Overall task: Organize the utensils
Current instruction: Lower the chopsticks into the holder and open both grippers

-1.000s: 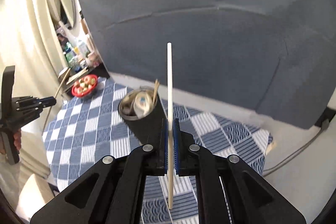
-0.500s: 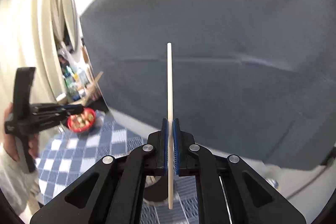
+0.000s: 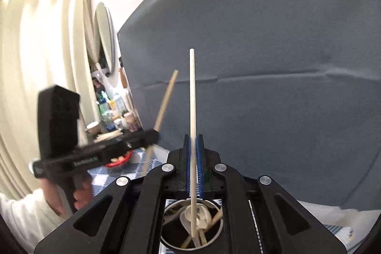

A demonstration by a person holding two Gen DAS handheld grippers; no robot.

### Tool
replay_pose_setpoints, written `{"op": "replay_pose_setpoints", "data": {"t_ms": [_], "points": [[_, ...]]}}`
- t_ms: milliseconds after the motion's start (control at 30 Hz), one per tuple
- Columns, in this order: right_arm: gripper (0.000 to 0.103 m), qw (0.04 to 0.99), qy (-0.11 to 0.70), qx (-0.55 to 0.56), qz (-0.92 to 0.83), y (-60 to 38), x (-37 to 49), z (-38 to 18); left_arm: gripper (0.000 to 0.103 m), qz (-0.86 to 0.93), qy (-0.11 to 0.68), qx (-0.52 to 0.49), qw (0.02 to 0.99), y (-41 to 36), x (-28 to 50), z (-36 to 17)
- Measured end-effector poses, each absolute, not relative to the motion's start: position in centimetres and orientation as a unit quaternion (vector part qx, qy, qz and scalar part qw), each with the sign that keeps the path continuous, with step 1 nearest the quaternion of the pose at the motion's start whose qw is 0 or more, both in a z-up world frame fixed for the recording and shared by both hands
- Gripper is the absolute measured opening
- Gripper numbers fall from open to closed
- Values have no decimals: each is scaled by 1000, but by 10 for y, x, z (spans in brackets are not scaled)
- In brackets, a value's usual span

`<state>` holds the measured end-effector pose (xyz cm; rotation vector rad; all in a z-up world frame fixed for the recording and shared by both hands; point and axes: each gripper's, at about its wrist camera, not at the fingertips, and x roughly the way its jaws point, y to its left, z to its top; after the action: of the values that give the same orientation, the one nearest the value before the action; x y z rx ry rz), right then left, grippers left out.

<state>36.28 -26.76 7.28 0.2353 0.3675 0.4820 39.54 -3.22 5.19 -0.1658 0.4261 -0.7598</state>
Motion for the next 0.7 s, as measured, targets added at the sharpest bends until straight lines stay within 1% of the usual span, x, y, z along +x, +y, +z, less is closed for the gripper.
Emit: {"op": "replay_pose_setpoints", "data": {"t_ms": [200, 333, 567, 700], "points": [[5, 939, 167, 150, 262, -268, 368, 45, 5, -401, 213, -115, 884, -37, 407, 19], [5, 937, 165, 153, 266, -266, 368, 25, 5, -416, 218, -129, 874, -42, 410, 3], [5, 933, 210, 143, 256, -256, 365, -9, 5, -402, 236, -74, 882, -57, 398, -24], [5, 932, 225, 141, 248, -258, 356, -19, 5, -396, 248, -55, 882, -60, 387, -32]]}}
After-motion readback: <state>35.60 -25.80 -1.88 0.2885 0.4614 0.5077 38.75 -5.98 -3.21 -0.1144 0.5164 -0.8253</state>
